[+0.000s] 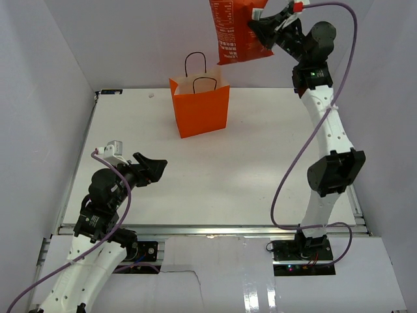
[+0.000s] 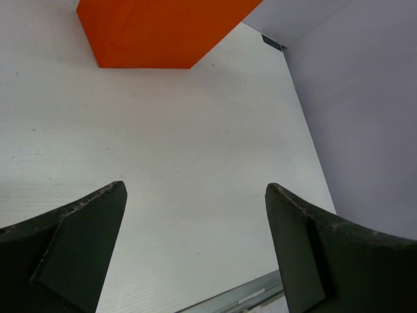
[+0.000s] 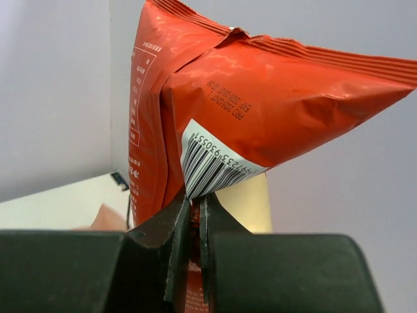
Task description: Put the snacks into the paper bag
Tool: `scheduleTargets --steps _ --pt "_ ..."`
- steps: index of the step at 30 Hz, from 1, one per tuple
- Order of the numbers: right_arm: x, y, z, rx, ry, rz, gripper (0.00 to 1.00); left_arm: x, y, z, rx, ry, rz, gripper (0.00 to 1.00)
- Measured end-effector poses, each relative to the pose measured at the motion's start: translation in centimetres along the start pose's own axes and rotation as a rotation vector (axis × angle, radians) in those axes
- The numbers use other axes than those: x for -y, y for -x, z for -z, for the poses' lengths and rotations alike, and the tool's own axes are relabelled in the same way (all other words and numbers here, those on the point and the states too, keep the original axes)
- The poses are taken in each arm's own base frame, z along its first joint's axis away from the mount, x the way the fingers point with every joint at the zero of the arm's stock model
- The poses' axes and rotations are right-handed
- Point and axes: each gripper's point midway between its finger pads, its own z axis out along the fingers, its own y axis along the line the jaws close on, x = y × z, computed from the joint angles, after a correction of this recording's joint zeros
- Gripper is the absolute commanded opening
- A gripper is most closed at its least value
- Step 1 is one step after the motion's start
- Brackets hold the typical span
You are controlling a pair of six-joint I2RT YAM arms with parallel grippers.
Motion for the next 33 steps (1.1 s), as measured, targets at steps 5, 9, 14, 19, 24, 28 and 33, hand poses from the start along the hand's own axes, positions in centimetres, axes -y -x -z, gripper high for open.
scheduleTargets --steps 5,9,14,19,24,28,33 --pt "-0.2 -1.4 -3.9 0.037 -0.002 0.024 0.08 0.0 0.0 0.0 -0.001 -0.001 0.000 0.98" --pt "-3.0 -3.9 -5.9 0.013 0.033 -0.012 0.08 0.0 -0.1 0.0 -0.005 -0.002 0.001 0.98" --pt "-6.2 -4.5 -7.4 0.013 0.079 -0.042 0.08 0.1 -0.1 0.0 -0.005 -0.006 0.004 0.98" --pt "-6.6 -4.3 -7.7 0.038 0.086 -0.037 0.08 0.4 0.1 0.5 0.007 -0.016 0.014 0.98" --pt "-6.9 -6.5 -7.7 0.015 0.098 -0.077 0.08 0.4 -0.1 0.6 0.001 -0.016 0.017 0.98" --pt "-7.8 -9.1 -8.2 -0.017 0.104 -0.121 0.08 0.4 -0.1 0.5 -0.001 -0.018 0.018 0.98" --pt "-8.7 -10.9 -9.0 -0.049 0.063 -0.155 0.08 0.5 -0.1 0.6 0.001 -0.020 0.022 0.98"
